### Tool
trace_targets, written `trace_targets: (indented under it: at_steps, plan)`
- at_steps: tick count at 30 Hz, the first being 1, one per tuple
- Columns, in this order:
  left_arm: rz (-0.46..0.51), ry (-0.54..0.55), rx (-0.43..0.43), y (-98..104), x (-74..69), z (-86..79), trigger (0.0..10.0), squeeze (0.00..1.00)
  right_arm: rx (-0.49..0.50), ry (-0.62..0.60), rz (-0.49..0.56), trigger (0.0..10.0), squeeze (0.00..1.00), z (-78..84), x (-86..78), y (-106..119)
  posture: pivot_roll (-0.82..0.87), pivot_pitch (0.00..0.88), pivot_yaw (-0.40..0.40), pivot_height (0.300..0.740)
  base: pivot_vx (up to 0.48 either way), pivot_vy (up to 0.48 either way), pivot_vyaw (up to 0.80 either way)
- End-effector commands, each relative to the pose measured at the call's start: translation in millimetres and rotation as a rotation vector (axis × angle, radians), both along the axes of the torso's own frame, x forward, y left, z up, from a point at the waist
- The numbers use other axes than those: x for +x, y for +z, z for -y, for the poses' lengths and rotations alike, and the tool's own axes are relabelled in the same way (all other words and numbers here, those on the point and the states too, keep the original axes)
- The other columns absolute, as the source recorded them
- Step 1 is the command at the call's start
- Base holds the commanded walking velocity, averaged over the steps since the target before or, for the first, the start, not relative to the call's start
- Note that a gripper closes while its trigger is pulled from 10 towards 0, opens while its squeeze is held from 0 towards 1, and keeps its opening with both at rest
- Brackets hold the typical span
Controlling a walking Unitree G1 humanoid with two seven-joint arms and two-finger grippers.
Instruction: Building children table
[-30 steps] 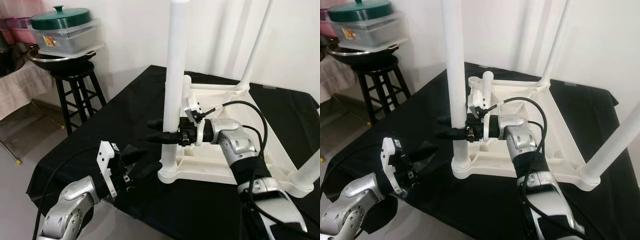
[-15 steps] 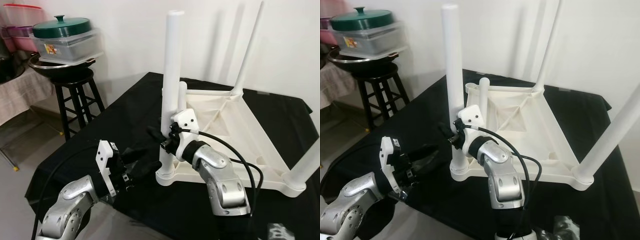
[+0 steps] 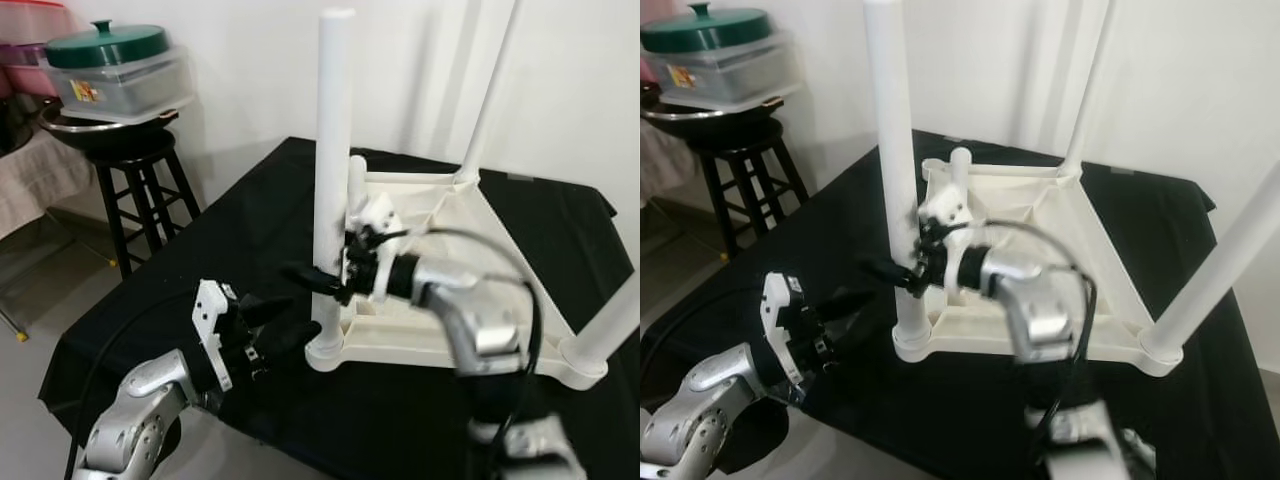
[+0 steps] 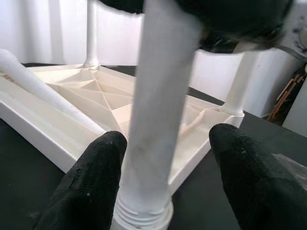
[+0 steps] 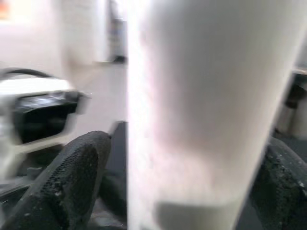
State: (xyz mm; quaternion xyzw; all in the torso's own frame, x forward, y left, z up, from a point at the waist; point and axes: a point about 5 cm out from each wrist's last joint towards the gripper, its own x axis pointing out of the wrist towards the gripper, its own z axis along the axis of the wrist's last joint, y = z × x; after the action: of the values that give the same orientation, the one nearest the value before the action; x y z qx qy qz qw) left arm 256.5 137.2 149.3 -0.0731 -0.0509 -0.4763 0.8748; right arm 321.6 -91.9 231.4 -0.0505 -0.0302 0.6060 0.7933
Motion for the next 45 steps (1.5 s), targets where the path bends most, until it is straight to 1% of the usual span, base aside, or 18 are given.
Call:
trace_targets:
  at_steps: [1,4,10,11,19,25,26,27,28,29,30,31,33,35,42,43,44,45]
  plan:
    - [0.006,-0.004,0.0,-1,0.8,2.3,10.0,0.0,-0.007,0.074,-0.019,10.0,0.0,-2.6,-1.3,-7,-0.04,0.0,-0.042,0.74,0.0,0.0,0.0]
    - [0.005,0.0,0.001,-2,0.1,3.3,10.0,0.0,-0.074,0.194,-0.06,10.0,0.0,1.2,12.5,-8,-0.02,0.0,-0.047,0.74,0.0,0.0,0.0]
    - [0.001,0.001,0.001,-3,-1.2,4.6,10.0,0.0,-0.094,0.198,-0.132,10.0,0.0,-2.4,33.6,-7,-0.01,0.0,-0.05,0.74,0.0,0.0,0.0]
    - [0.0,-0.001,0.001,-4,-1.7,5.3,10.0,0.0,-0.089,0.216,-0.169,0.0,0.0,-2.0,36.8,-8,-0.01,0.0,-0.051,0.74,0.0,0.0,0.0]
    - [-0.001,-0.004,-0.005,-3,-2.2,6.5,10.0,0.0,-0.091,0.227,-0.162,0.0,0.0,8.4,36.4,-13,-0.02,0.0,-0.05,0.74,0.0,0.0,0.0]
    - [0.002,-0.006,-0.011,-2,-2.8,6.8,10.0,0.0,-0.071,0.077,-0.098,0.0,0.0,25.4,35.3,-15,-0.04,0.0,-0.054,0.74,0.0,0.0,0.0]
    - [0.005,-0.005,-0.014,-1,-3.4,5.4,10.0,0.0,-0.055,-0.086,-0.107,0.0,0.0,27.9,31.8,-27,-0.05,0.0,-0.057,0.74,0.0,0.0,0.0]
    - [0.005,-0.005,-0.014,-1,-3.4,5.4,10.0,0.0,-0.055,-0.086,-0.107,0.0,0.0,27.9,31.8,-27,-0.05,0.0,-0.057,0.74,0.0,0.0,0.0]
    - [0.006,-0.005,-0.014,0,-3.6,4.2,10.0,0.0,-0.053,-0.262,-0.115,0.0,0.0,22.8,29.2,-40,-0.06,0.0,-0.058,0.74,0.0,0.0,0.0]
    - [0.006,-0.005,-0.014,0,-3.6,4.2,10.0,0.0,-0.053,-0.262,-0.115,0.0,0.0,22.8,29.2,-40,-0.06,0.0,-0.058,0.74,0.0,0.0,0.0]
    - [0.006,-0.004,-0.014,1,-3.4,2.7,10.0,0.0,-0.064,-0.541,-0.155,0.0,0.0,13.2,16.8,-63,-0.06,0.0,-0.051,0.74,0.0,0.0,0.0]
    - [0.007,-0.004,-0.014,1,-3.1,1.8,10.0,0.0,-0.06,-0.645,-0.196,0.0,0.0,2.0,-4.3,-77,-0.06,0.0,-0.048,0.74,0.0,0.0,0.0]
    - [0.007,-0.005,-0.012,2,-2.5,0.8,10.0,0.0,-0.116,-0.662,-0.161,0.0,0.0,-9.4,-22.1,-83,-0.06,0.0,-0.038,0.74,0.0,0.0,0.0]
    - [0.007,-0.005,-0.007,1,-1.9,-0.1,10.0,0.0,-0.107,-0.634,-0.111,0.0,0.0,-14.2,-24.0,-75,-0.09,0.0,-0.018,0.74,0.0,0.0,0.0]
    - [0.006,0.01,-0.005,1,0.1,-0.9,10.0,0.0,-0.114,-0.586,-0.113,0.0,0.0,-12.3,-14.3,-74,-0.07,0.0,-0.037,0.74,0.0,0.0,0.0]
    - [0.009,0.022,-0.009,1,0.4,-1.5,10.0,0.0,-0.1,-0.58,-0.131,10.0,0.0,-10.3,-10.3,-71,-0.06,0.0,-0.038,0.74,0.0,0.0,0.0]
    - [0.009,0.022,-0.009,1,0.4,-1.5,10.0,0.0,-0.1,-0.58,-0.131,10.0,0.0,-10.3,-10.3,-71,-0.06,0.0,-0.038,0.74,0.0,0.0,0.0]
    - [0.01,0.025,-0.011,1,0.8,-1.3,10.0,0.0,-0.071,-0.528,-0.15,10.0,0.46,-9.0,-8.0,-64,-0.06,0.0,-0.04,0.74,0.0,0.0,0.0]
